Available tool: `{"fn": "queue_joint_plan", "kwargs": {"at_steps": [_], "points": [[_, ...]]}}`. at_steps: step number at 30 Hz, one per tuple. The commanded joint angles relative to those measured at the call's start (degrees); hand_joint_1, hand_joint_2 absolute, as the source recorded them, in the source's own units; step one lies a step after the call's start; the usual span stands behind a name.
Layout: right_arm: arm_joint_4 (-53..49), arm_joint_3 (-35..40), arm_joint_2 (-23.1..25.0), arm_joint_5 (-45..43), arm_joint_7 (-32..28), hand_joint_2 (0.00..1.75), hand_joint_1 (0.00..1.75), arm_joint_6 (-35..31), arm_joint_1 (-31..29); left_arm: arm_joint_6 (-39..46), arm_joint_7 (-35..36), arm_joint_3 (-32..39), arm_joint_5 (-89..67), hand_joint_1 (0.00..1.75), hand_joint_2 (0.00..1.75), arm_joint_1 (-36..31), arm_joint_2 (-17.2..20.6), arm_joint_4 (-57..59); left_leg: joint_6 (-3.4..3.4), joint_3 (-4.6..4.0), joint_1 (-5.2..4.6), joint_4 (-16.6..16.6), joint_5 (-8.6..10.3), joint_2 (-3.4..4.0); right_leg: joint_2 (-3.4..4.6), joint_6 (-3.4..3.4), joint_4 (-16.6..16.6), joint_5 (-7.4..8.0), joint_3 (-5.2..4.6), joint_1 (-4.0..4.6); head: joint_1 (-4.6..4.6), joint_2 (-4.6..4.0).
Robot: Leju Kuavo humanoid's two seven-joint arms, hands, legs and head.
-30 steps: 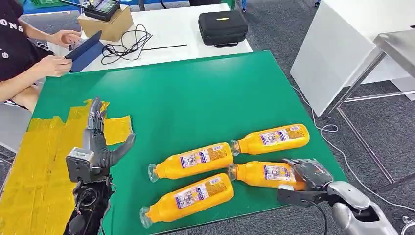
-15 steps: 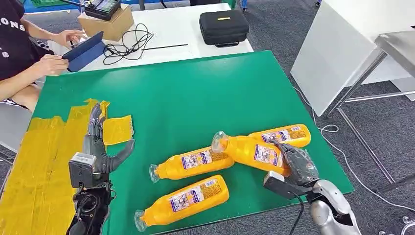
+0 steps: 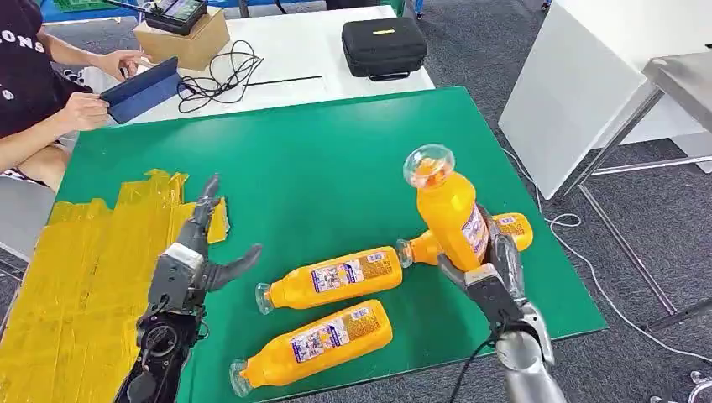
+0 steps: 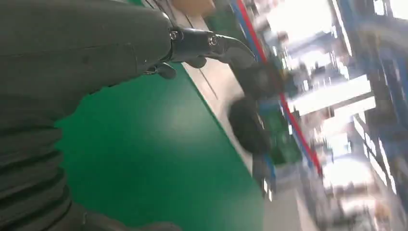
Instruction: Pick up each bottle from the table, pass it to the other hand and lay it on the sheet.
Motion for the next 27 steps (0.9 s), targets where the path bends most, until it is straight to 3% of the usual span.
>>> {"fn": "queue_joint_plan", "kwargs": {"at_steps": [1,9,18,23,27], "points": [[14.07,9.41,4.57,-6.19,-3.9,1.75,1.75,-1.75,-12.17,-10.57,3.8,-10.24,2.39,0.0,1.75,-10.22,3.77,0.52,-0.16,0.11,0.14,0.11,-0.1,0.36,0.26,-0.13,0.01,0.05,0.07,0.15,0.0,0.0],[14.97,11.91,3.76,-8.2,-4.23,1.75,1.75,-2.16,-13.75,-14.75,3.85,-12.46,5.45,0.0,1.75,-11.91,4.22,1.16,-0.07,0.15,0.05,0.01,-0.03,0.13,0.05,-0.18,-0.02,0.04,0.14,0.07,-0.02,0.0],[26.67,22.43,6.84,-7.97,-4.71,1.75,1.75,-0.38,-23.55,-14.03,4.74,-14.61,7.39,0.0,1.75,-13.45,3.08,1.29,-0.12,0.13,0.09,0.09,-0.08,0.4,0.3,-0.22,0.04,0.09,0.08,0.12,-0.02,0.0],[28.88,24.01,7.23,-7.83,-5.44,1.75,1.75,-1.22,-24.3,-14.08,4.58,-14.34,7.67,0.0,1.75,-13.62,2.75,2.15,-0.08,0.1,0.07,0.02,0.01,0.11,0.02,-0.18,0.0,0.06,0.09,0.09,0.0,0.0],[32.42,29.69,8.43,-6.77,-6.19,1.75,1.75,3.09,-25.74,-13.85,4.13,-13.55,8.18,0.0,1.75,-14.19,2.43,3.36,-0.16,0.25,0.12,0.06,-0.08,0.22,0.11,-0.22,-0.01,0.0,0.24,0.14,0.0,0.0]]}}
